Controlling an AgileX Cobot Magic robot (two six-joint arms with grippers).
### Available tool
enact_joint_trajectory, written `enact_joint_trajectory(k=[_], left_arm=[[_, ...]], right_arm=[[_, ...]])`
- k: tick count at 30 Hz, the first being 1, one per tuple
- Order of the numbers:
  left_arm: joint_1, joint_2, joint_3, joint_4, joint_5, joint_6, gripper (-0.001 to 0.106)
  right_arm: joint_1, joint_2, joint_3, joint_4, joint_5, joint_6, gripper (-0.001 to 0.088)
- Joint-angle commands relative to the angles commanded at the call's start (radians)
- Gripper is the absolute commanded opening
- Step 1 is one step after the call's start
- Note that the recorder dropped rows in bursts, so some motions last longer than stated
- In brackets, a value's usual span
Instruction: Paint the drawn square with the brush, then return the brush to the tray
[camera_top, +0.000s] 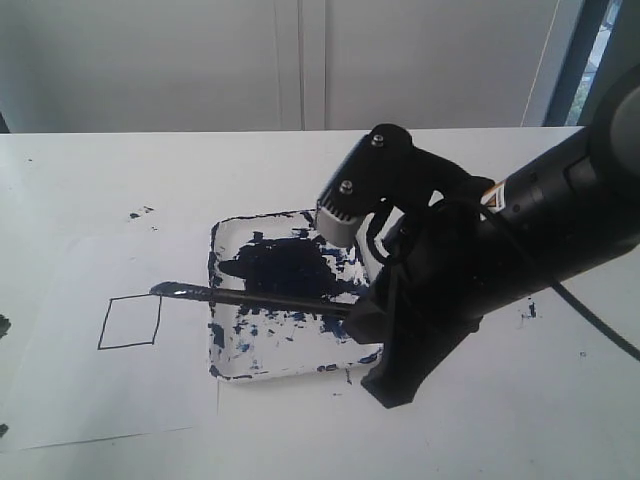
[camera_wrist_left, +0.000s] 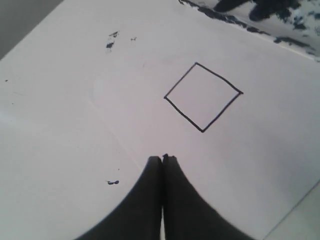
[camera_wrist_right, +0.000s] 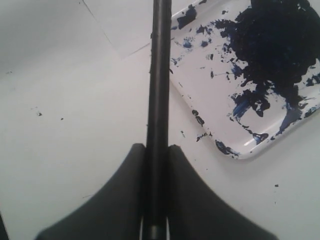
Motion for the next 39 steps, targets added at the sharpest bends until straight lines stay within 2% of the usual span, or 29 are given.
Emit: enact_joint_trajectory(k=[5,10,13,15,17,23,28,31,39], left_arm=[[0.000,0.107,-0.126,-0.095,-0.005,-0.084,0.000],[0.000,0.209,-0.247,-0.159,-0.037,-0.084,0.000],[0.000,0.300,-0.333,-0.273,-0.033,-0.084,0.000],[0.000,0.355,-0.381,-0.306,-0.033,-0.084,0.000],[0.000,0.407,-0.432,-0.306,-0.030,-0.084,0.006],[0.000,0.567,-0.571,-0.345,-0.002,-0.127,0.032],[0.000,0.687,-0.684,-0.384,0.076,-0.140,0.046],[0.000,0.739,-0.737,-0.384,0.120,-0.145,0.051],[0.035,0.821,-0.847,-0.384,0.151,-0.388,0.052]], right_arm=[[0.000,0.000,-0.002,0.000,0.000,0.000,0.0000],[0.000,0.000,-0.002,0.000,-0.006,0.000,0.0000],[0.000,0.000,-0.002,0.000,-0.003,0.000,0.0000],[0.000,0.000,-0.002,0.000,0.001,0.000,0.0000],[0.000,0.000,-0.002,0.000,0.011,0.000,0.0000],[0.006,0.000,-0.002,0.000,0.026,0.000,0.0000],[0.057,0.000,-0.002,0.000,0.035,0.008,0.0000],[0.085,0.000,-0.002,-0.003,0.038,0.023,0.0000],[0.120,0.002,-0.002,-0.014,-0.018,0.081,0.0000]])
